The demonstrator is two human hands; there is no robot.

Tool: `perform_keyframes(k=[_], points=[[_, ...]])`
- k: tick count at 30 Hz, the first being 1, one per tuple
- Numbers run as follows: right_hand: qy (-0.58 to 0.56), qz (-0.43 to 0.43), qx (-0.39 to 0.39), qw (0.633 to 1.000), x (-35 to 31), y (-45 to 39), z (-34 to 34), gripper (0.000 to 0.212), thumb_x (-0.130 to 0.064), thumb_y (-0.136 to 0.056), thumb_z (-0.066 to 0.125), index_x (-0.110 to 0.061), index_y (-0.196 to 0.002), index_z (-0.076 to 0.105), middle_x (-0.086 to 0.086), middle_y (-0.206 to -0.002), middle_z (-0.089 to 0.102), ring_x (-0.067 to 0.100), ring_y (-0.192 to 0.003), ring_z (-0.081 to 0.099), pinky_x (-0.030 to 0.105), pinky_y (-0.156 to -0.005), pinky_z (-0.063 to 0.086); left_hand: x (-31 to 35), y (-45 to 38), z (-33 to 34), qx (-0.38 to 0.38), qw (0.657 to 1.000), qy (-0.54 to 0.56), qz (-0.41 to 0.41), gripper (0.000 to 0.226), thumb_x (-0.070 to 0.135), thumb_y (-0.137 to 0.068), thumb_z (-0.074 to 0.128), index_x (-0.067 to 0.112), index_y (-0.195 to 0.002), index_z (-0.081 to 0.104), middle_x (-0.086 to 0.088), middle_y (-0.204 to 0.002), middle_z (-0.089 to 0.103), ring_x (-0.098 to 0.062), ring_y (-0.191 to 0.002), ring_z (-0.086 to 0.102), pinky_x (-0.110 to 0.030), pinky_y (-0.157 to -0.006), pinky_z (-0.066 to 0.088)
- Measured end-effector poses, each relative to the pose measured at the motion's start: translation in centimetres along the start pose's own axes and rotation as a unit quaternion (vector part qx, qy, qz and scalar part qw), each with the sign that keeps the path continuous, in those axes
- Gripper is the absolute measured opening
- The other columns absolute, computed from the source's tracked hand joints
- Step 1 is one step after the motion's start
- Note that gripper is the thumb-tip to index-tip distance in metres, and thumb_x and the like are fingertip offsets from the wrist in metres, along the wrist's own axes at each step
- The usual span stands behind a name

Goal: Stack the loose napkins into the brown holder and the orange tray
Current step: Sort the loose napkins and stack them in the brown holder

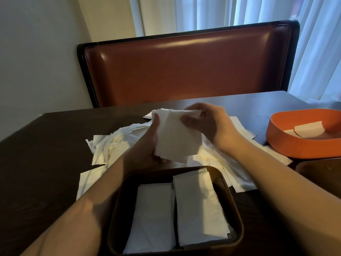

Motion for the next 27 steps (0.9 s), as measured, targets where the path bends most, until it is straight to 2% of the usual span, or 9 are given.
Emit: perform_keyframes(k=[3,8,11,15,17,21,23,25,27], points=[[0.098,-0.067,0.038,0.992,-1.0,-0.1,0.7,0.012,-0.016,-0.088,0.072,-0.023,-0.092,0.063,-0.012,-0.089,0.065,-0.004,-0.080,0.062,0.013,-0.067,0.053,-0.1,0.2,0.5,-0.025,1.000,-0.007,-0.007,0.080,0.076,-0.088,0.016,0.025,-0.091,0.077,-0.015,-0.080,0.046,-0.020,-0.049,0.050,-0.021,-0.039,0.037],[0.136,-0.091,0.072,0.984,-0.7,-0.3,1.3,0.010,-0.015,-0.089,0.072,-0.017,-0.092,0.063,-0.019,-0.085,0.060,-0.011,-0.080,0.060,0.005,-0.061,0.046,-0.4,0.4,0.9,-0.067,0.997,-0.011,-0.023,0.084,0.081,-0.081,0.022,0.019,-0.099,0.076,-0.016,-0.083,0.060,-0.025,-0.061,0.058,-0.029,-0.050,0.048],[0.164,-0.101,0.089,0.977,-0.3,-0.3,1.1,0.006,-0.016,-0.091,0.069,-0.020,-0.096,0.068,-0.019,-0.087,0.060,-0.005,-0.078,0.059,0.005,-0.063,0.045,-0.3,0.6,1.0,-0.054,0.998,-0.009,-0.016,0.072,0.070,-0.092,0.029,0.010,-0.117,0.059,-0.018,-0.086,0.061,-0.025,-0.061,0.059,-0.027,-0.046,0.048],[0.038,-0.090,0.090,0.991,-0.1,-0.2,0.4,0.016,-0.002,-0.093,0.063,-0.004,-0.107,0.069,0.003,-0.096,0.066,0.000,-0.086,0.062,0.015,-0.076,0.051,-0.4,0.7,0.8,-0.020,0.999,-0.003,-0.024,0.070,0.065,-0.081,0.053,0.008,-0.121,0.054,-0.015,-0.086,0.063,-0.022,-0.062,0.058,-0.029,-0.048,0.049],[-0.017,-0.061,0.078,0.995,-0.4,-0.2,-0.1,0.020,-0.005,-0.096,0.059,0.000,-0.112,0.068,0.009,-0.102,0.069,0.006,-0.089,0.065,0.023,-0.080,0.055,-0.1,0.9,0.7,0.007,1.000,0.011,-0.018,0.059,0.059,-0.080,0.058,0.011,-0.114,0.057,-0.010,-0.081,0.069,-0.020,-0.063,0.064,-0.032,-0.053,0.056],[-0.184,0.054,-0.004,0.982,0.5,-0.1,0.3,0.024,-0.015,-0.097,0.059,0.001,-0.113,0.063,0.007,-0.099,0.069,0.014,-0.088,0.066,0.028,-0.074,0.056,0.5,0.9,0.9,-0.004,0.998,0.069,0.010,0.050,0.050,-0.080,0.056,0.013,-0.114,0.057,-0.011,-0.086,0.073,-0.023,-0.079,0.073,-0.040,-0.066,0.061],[-0.177,0.057,0.011,0.982,0.8,0.0,0.7,0.016,-0.016,-0.094,0.064,-0.002,-0.102,0.064,0.004,-0.091,0.068,0.016,-0.084,0.063,0.027,-0.072,0.052,0.5,0.8,0.8,-0.010,0.996,0.086,0.012,0.062,0.059,-0.075,0.061,0.012,-0.116,0.057,-0.012,-0.091,0.073,-0.026,-0.085,0.072,-0.043,-0.069,0.061],[-0.143,0.054,0.050,0.987,1.2,0.1,0.9,0.011,-0.017,-0.090,0.068,-0.006,-0.090,0.066,-0.003,-0.079,0.067,0.011,-0.073,0.058,0.025,-0.066,0.047,0.3,0.8,0.9,-0.016,0.998,0.058,0.008,0.073,0.071,-0.074,0.047,0.013,-0.115,0.060,-0.011,-0.097,0.073,-0.025,-0.092,0.070,-0.043,-0.075,0.060],[-0.140,0.075,0.070,0.985,1.5,0.2,1.4,0.012,-0.016,-0.091,0.068,-0.008,-0.083,0.062,-0.008,-0.070,0.064,0.000,-0.059,0.056,0.022,-0.054,0.047,0.2,0.9,1.1,-0.021,0.999,0.031,0.011,0.077,0.073,-0.073,0.034,0.014,-0.113,0.063,-0.010,-0.103,0.073,-0.025,-0.097,0.069,-0.039,-0.069,0.061]])
Point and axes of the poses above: each hand's wrist, its own y-axis away from the middle knuckle, its own z-axis out of the palm, x = y × z, the point moved 7 cm from there along -y, towards the middle knuckle
